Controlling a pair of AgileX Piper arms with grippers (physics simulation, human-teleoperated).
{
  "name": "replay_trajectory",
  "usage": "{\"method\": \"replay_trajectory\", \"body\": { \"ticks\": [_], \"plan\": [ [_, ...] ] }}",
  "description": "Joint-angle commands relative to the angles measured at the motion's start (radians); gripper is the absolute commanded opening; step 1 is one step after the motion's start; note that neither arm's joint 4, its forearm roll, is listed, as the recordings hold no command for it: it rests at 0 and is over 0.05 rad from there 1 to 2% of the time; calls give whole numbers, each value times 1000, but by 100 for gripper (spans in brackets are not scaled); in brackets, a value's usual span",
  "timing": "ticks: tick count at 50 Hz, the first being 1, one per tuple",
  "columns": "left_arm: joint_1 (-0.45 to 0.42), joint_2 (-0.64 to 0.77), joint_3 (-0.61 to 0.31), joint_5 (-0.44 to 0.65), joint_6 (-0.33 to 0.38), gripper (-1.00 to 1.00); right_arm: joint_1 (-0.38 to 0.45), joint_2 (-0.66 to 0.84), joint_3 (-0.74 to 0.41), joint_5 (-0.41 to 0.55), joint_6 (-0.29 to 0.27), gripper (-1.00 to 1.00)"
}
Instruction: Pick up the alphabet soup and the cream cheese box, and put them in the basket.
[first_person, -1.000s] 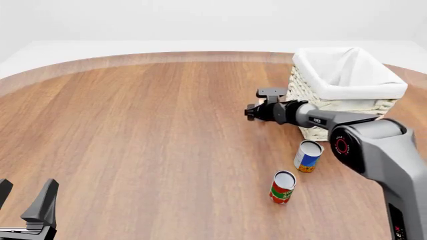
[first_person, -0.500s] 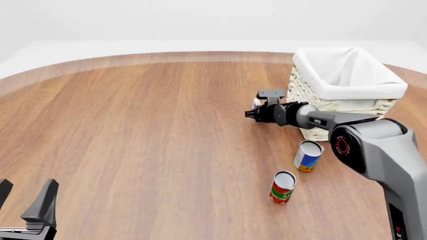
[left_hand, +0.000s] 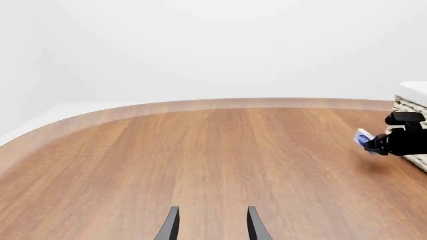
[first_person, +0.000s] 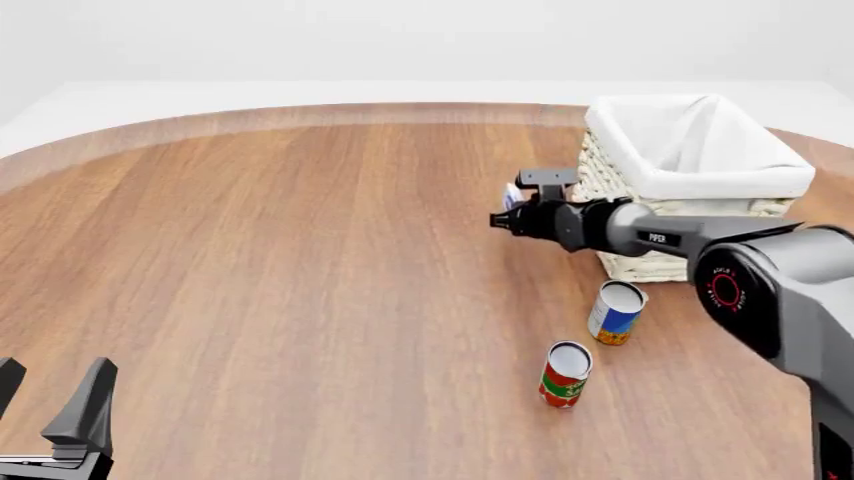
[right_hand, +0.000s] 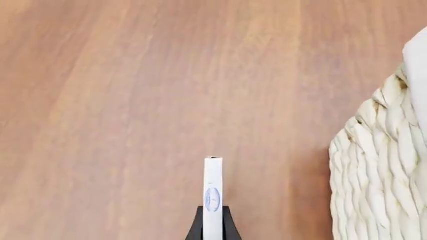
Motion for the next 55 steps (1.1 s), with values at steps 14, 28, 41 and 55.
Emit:
{"method": "replay_trajectory", "body": {
  "ticks": [14, 28, 41, 55],
  "plan": [
    [0, 0, 0, 0, 0, 100, 33, -209, 192, -78, -16, -100],
    [0, 0, 0, 0, 0, 100, 47, -331, 298, -120, -42, -100],
    [0, 0, 0, 0, 0, 100, 49, -467, 387, -147, -68, -100],
    [0, 0, 0, 0, 0, 100, 38, -577, 414, -125, -107, -100]
  ]
}}
